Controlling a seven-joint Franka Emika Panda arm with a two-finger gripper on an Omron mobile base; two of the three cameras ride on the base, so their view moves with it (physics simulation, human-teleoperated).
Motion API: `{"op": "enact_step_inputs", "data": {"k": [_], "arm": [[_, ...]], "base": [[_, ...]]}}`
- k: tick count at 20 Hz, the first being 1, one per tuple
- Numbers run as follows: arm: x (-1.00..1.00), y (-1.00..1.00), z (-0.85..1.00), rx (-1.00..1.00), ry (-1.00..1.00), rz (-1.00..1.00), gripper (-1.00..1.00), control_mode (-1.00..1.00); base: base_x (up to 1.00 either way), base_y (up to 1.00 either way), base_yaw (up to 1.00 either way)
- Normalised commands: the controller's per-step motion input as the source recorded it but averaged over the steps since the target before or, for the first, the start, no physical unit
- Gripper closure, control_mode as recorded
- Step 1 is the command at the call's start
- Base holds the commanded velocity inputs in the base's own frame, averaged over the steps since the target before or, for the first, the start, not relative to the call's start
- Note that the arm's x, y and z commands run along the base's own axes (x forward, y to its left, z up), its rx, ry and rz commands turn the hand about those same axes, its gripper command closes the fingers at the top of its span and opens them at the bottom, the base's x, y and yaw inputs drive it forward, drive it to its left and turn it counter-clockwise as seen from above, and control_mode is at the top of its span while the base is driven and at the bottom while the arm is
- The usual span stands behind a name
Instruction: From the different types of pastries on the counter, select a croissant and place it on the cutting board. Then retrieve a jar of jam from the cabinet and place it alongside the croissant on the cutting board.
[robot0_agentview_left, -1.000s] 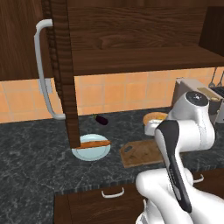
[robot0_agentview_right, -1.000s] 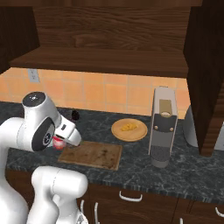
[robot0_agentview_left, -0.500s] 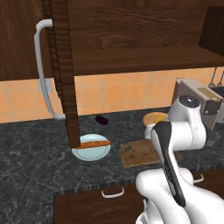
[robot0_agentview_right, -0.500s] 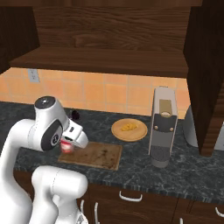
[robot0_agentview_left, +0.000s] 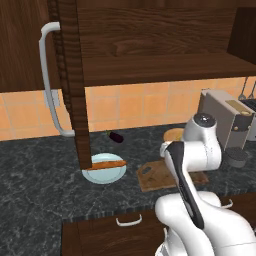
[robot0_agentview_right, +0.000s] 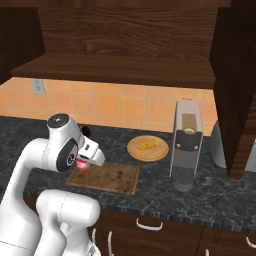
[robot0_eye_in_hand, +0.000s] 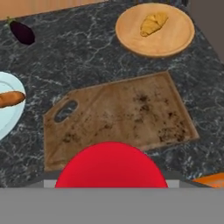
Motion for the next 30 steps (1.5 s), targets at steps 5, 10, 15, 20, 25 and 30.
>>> {"op": "enact_step_inputs", "data": {"k": [5,10,15,20,25,30], "arm": [[-0.11,0.16,-0.74,-0.12,0.0,0.0,1.0,-1.0],[-0.02,0.0,-0.78,-0.03,-0.01,-0.03,1.0,-1.0],[0.69,0.0,-0.2,0.02,-0.05,-0.02,1.0,-1.0],[0.54,0.03,-0.12,0.01,-0.03,-0.03,1.0,-1.0],[-0.04,0.02,-0.8,-0.1,0.0,-0.04,1.0,-1.0],[-0.04,0.0,-0.62,-0.06,-0.02,-0.04,1.0,-1.0]], "base": [[0.0,0.0,0.0],[0.0,0.0,0.0],[0.0,0.0,0.0],[0.0,0.0,0.0],[0.0,0.0,0.0],[0.0,0.0,0.0]]}}
